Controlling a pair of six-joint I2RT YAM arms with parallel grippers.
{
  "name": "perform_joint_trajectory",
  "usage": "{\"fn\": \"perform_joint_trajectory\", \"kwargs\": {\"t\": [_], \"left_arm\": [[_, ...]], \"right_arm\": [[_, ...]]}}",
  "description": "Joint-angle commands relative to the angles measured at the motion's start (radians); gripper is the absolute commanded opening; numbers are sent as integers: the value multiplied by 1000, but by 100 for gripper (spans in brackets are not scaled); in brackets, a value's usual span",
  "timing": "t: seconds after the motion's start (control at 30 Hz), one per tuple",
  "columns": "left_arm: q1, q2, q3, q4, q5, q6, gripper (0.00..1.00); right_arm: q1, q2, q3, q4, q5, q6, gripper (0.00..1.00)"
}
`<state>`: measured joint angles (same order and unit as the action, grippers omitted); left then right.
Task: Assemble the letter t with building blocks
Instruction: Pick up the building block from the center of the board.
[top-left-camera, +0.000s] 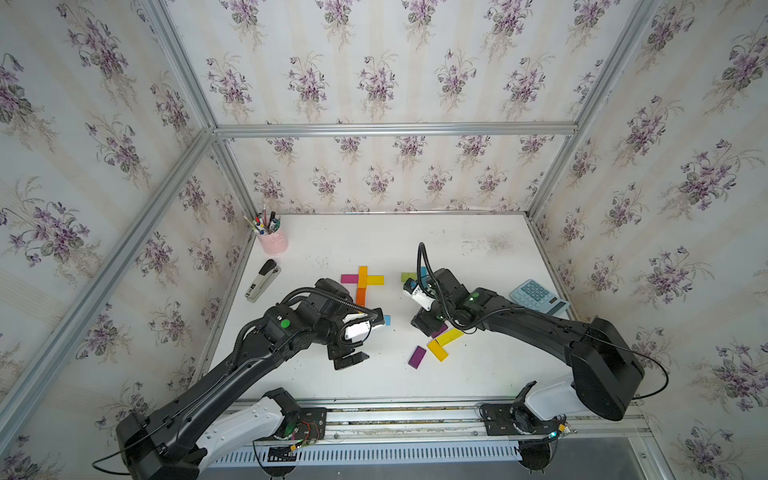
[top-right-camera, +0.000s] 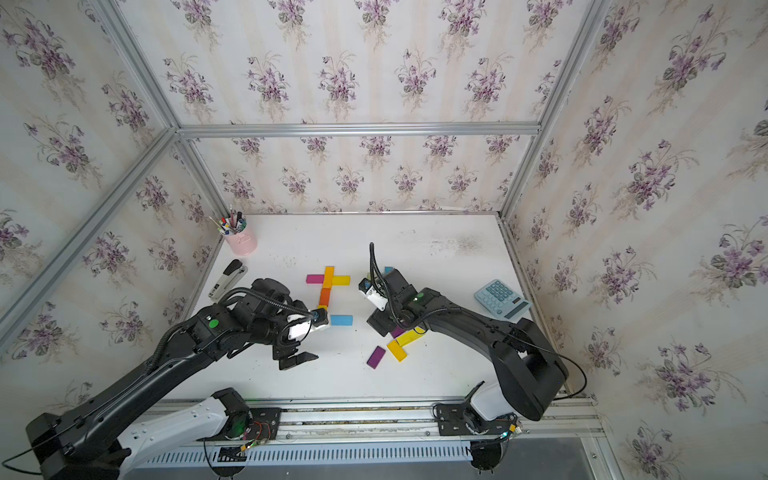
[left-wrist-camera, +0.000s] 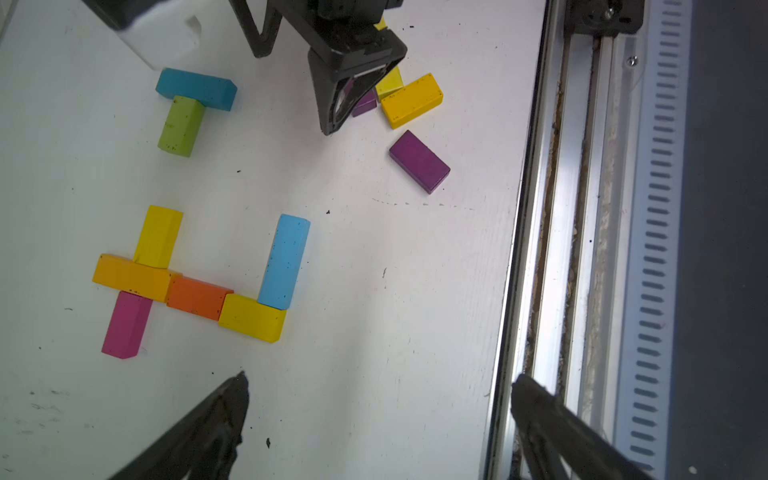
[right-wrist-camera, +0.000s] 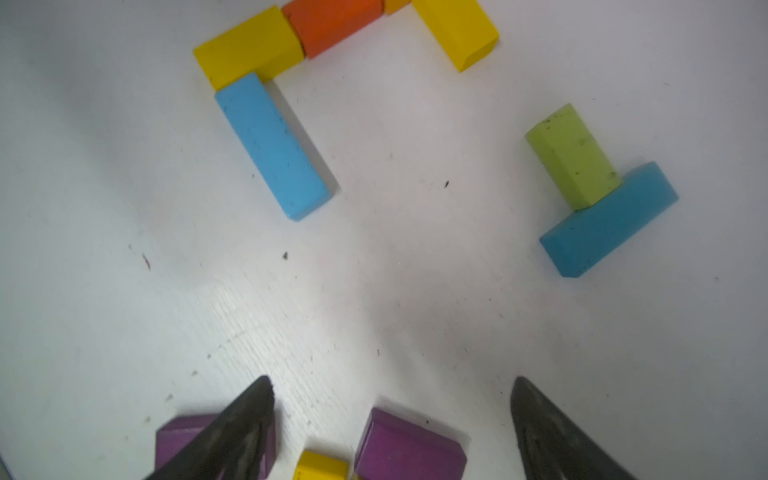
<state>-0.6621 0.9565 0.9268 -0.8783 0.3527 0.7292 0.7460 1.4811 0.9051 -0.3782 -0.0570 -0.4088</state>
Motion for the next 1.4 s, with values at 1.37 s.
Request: {"fn": "perform_joint_trajectory", "kwargs": {"t": [1.37], "left_arm": [[62, -73, -117, 85, -1, 133, 100]], "right_arm": [[255, 6, -155, 43, -69, -667, 65]]}}
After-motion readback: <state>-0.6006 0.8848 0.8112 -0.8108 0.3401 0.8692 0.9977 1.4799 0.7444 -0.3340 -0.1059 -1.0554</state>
